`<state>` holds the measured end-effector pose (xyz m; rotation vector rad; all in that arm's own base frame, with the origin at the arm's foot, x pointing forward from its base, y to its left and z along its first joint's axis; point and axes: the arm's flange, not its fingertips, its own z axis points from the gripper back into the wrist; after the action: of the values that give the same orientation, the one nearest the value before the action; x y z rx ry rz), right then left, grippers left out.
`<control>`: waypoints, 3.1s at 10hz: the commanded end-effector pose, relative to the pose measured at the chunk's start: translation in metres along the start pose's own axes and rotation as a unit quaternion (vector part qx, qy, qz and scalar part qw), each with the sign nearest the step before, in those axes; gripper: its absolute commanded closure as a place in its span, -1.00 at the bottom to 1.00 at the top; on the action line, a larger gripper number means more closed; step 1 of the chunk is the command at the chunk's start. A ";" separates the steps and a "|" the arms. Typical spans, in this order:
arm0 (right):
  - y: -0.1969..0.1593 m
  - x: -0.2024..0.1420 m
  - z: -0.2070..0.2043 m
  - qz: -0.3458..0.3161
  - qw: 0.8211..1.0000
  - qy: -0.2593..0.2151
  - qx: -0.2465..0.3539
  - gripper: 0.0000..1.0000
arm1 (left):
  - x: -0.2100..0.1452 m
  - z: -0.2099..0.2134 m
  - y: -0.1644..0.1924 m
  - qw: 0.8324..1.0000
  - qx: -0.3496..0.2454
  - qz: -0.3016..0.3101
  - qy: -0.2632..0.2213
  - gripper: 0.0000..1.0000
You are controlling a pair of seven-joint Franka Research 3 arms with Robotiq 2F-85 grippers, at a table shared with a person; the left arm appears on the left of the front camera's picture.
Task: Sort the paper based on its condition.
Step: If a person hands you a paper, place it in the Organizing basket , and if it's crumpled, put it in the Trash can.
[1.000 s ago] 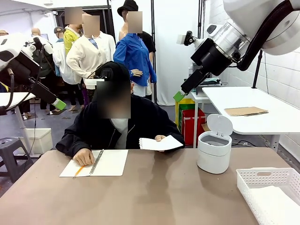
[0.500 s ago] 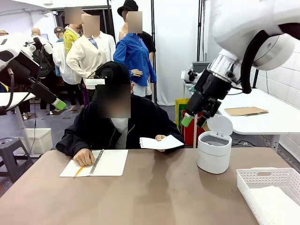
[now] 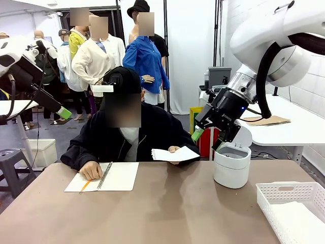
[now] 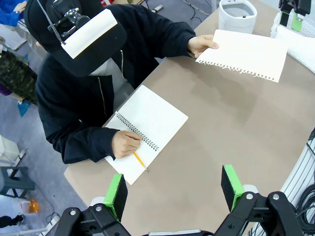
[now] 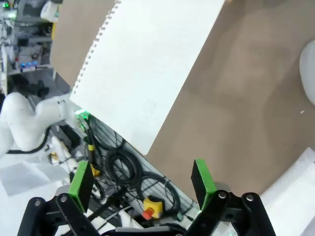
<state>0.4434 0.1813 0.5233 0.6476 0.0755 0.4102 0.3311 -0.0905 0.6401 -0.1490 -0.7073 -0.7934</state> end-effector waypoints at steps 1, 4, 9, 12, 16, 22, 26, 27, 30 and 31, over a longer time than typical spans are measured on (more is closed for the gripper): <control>0.000 0.000 -0.010 -0.028 1.000 -0.011 -0.002 -1.00 | -0.001 0.000 0.000 1.000 0.003 0.001 0.005 -1.00; -0.003 0.001 -0.003 -0.013 1.000 -0.003 0.002 -1.00 | -0.001 0.000 0.000 1.000 0.003 0.001 0.005 -1.00; -0.023 0.032 -0.035 -0.166 0.986 -0.018 0.023 -1.00 | -0.001 0.000 0.000 1.000 0.003 0.001 0.005 -1.00; -0.041 0.044 -0.057 -0.246 0.968 -0.008 0.040 -1.00 | -0.001 0.000 0.000 1.000 0.003 0.001 0.005 -1.00; -0.066 0.055 -0.075 -0.312 0.940 -0.037 0.131 -1.00 | -0.001 0.000 0.000 1.000 0.003 0.001 0.005 -1.00; -0.068 0.045 -0.095 -0.296 0.919 -0.034 0.257 -1.00 | -0.001 0.000 0.000 1.000 0.003 0.001 0.005 -1.00; -0.069 0.043 -0.101 -0.277 0.915 -0.037 0.292 -1.00 | -0.001 0.000 0.000 1.000 0.003 0.001 0.005 -1.00; -0.070 0.043 -0.102 -0.276 0.916 -0.034 0.288 -1.00 | -0.001 0.000 0.000 1.000 0.003 0.001 0.005 -1.00; -0.075 0.039 -0.100 -0.260 0.916 -0.032 0.305 -1.00 | -0.001 0.000 0.000 1.000 0.003 0.001 0.005 -1.00; -0.068 0.045 -0.098 -0.286 0.917 -0.030 0.277 -1.00 | -0.001 0.000 0.000 1.000 0.003 0.001 0.005 -1.00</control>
<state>0.4896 0.2033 0.4075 1.1614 0.3224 -0.2028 0.3311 -0.0905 0.6401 -0.1491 -0.7074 -0.7934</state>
